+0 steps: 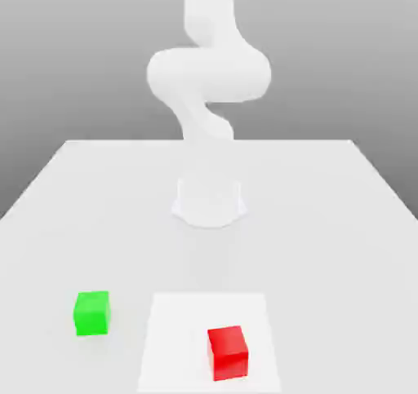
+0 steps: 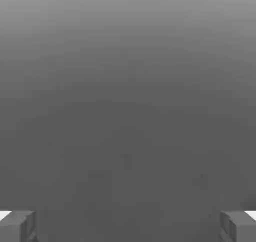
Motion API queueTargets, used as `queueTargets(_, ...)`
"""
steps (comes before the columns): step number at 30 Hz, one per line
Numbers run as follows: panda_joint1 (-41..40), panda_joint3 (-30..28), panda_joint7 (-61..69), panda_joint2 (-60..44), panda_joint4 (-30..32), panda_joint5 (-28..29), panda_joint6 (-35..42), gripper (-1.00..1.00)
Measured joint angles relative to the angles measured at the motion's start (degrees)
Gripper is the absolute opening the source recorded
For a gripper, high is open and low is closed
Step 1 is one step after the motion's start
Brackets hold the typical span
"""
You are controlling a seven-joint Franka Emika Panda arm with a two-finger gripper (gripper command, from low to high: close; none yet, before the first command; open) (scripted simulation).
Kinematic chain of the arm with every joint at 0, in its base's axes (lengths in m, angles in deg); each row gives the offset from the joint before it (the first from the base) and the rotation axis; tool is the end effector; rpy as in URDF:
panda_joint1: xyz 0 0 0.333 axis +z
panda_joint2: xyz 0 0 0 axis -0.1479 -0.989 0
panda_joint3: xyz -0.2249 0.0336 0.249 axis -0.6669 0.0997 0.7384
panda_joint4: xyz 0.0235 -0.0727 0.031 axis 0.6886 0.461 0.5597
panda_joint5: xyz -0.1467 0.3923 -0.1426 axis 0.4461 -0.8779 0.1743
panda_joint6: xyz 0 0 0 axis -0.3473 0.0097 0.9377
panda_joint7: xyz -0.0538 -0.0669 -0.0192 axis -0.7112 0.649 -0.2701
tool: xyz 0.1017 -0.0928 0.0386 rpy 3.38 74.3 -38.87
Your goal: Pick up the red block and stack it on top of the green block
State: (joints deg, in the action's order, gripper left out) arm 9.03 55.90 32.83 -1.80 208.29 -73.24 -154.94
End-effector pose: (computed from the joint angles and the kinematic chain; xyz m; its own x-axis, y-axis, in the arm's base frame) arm 0.4417 0.0023 0.6570 0.5343 -0.7056 0.4654 -0.5252 -0.7085 -0.4713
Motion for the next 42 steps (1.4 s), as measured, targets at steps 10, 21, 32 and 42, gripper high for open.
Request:
queueTargets(10, 1.7, -0.3, 3.5, -21.1, 5.5, -0.6, -9.0, 0.0)
queueTargets(21, 3.1, -0.3, 6.7, -44.0, 11.4, -0.5, -18.8, 0.0)
queueTargets(32, 3.1, 0.0, 7.3, -60.1, 11.4, -0.2, -30.1, -1.0)
queueTargets(42, 2.4, -0.3, 7.6, -50.1, 13.1, -0.2, -21.8, -1.0)
